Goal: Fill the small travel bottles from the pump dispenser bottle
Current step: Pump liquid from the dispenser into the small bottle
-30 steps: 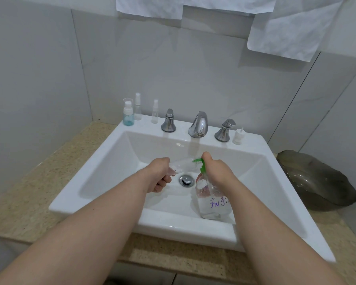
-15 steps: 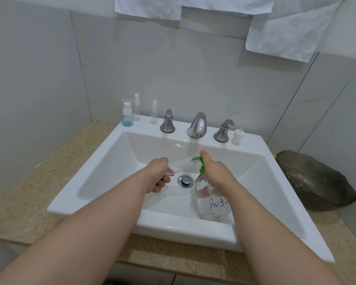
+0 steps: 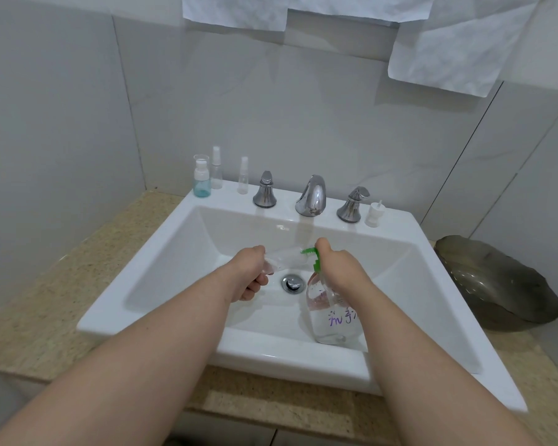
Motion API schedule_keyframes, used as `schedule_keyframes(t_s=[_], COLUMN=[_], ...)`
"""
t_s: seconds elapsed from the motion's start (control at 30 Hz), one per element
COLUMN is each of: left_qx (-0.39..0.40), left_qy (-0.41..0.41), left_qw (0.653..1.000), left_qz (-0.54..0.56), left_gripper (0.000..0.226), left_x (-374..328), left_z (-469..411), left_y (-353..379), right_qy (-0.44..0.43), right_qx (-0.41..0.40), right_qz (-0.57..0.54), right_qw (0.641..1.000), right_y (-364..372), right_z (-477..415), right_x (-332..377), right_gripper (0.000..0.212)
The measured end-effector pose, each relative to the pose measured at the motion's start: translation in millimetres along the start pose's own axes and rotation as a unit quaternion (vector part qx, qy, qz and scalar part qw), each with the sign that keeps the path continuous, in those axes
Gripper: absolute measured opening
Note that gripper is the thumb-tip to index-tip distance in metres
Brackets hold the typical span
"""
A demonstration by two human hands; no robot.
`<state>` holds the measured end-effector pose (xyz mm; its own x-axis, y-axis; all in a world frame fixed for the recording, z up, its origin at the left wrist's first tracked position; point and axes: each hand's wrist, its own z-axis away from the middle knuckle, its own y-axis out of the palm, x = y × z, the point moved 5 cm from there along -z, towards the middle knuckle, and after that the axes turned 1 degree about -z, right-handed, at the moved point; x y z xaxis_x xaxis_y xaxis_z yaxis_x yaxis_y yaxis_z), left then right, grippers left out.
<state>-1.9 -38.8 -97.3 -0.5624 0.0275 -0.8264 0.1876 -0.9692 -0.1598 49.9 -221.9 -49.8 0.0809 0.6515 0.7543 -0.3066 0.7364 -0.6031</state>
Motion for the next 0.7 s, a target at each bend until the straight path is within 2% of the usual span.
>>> schedule_keyframes(t_s=[0.1,0.53,0.6,0.7], left_qx=[0.001,0.0,0.003,0.005], left_qy=[-0.001,-0.005,-0.005,-0.005], left_qw=[1.0,1.0,1.0,1.0], left_qz=[-0.005,-0.008,-0.007,-0.004], left_gripper=[0.013,0.015,0.017,0.018], left_x=[1.0,0.8,0.9,1.1], left_z=[-1.3,1.9,1.4,1.4], left_y=[-0.2,0.8,0.9,0.6], right_qy=[0.004,-0.01,-0.015,-0.006], right_qx=[-0.007,-0.018,-0.016,-0.004], right_qz=[0.01,0.03,0.032,0.041], right_qw=[1.0,0.999,0.999,0.999], right_y=[-0.3,-3.1,-2.3,-2.0], right_z=[-1.0,-2.8,-4.8,-5.1], right_x=[-0.3,0.1,-1.5,-4.5], right_gripper=[0.059,0.045,0.052,0.074])
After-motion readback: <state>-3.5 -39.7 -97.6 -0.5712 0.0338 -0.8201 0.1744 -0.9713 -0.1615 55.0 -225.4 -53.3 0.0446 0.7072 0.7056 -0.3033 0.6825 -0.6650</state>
